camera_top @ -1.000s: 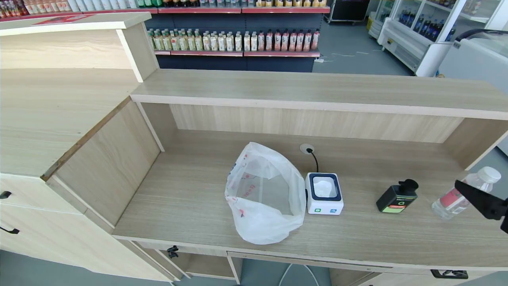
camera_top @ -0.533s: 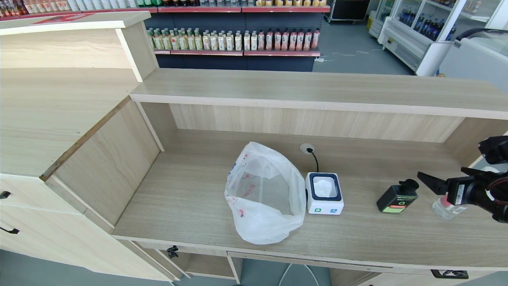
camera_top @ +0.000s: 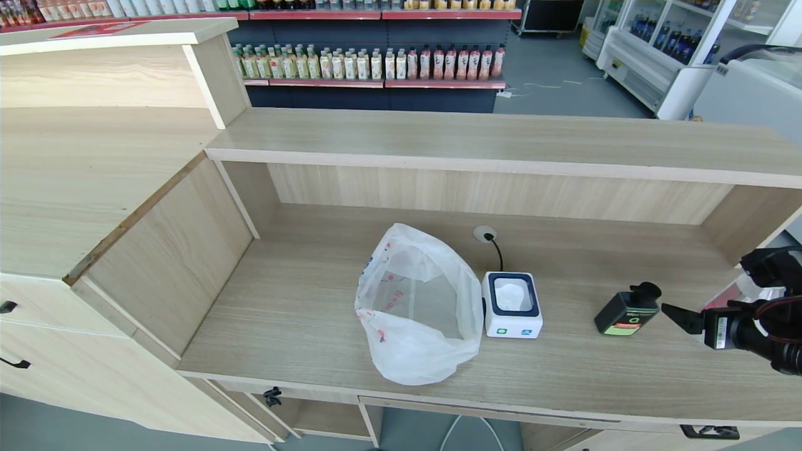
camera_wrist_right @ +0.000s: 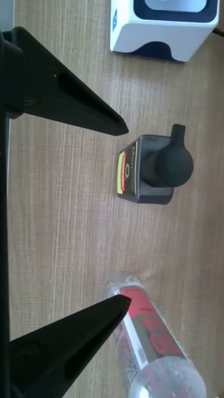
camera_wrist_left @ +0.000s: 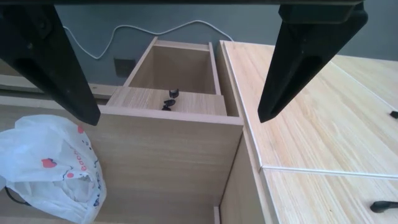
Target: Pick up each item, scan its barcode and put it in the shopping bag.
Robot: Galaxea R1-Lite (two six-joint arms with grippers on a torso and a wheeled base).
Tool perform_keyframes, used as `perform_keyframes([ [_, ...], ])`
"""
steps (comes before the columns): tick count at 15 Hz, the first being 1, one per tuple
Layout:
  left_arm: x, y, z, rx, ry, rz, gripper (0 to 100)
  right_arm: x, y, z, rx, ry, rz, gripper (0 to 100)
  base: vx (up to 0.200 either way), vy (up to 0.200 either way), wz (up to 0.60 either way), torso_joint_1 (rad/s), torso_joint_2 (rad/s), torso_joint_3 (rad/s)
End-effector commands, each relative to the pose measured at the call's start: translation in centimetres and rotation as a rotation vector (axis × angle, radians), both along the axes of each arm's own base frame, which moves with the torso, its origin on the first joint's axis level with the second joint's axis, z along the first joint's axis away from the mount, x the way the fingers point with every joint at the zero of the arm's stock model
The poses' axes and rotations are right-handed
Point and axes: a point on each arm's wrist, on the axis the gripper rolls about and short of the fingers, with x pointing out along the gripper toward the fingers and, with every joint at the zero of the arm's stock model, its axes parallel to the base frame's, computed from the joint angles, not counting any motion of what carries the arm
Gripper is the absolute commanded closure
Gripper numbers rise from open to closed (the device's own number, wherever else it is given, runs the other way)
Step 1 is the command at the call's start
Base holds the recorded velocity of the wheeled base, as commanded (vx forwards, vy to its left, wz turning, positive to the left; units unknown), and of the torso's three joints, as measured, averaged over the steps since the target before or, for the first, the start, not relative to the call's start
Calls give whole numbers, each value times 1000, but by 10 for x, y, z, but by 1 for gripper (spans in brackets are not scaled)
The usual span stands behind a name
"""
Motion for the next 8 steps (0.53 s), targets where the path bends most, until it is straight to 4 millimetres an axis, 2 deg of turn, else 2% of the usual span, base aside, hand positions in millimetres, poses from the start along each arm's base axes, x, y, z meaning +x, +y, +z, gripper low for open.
perform_keyframes([
  [1, 0, 0, 0, -1, 0, 0, 0, -4, 3, -6, -2, 26, 17, 0, 0, 0, 0, 0, 0, 0],
  [5, 0, 0, 0, -1, 0, 0, 0, -8, 4, -13, -23, 41, 89, 0, 0, 0, 0, 0, 0, 0],
  [8, 0, 0, 0, -1, 0, 0, 0, 8, -2, -26, -56, -22, 95, 0, 0, 0, 0, 0, 0, 0],
])
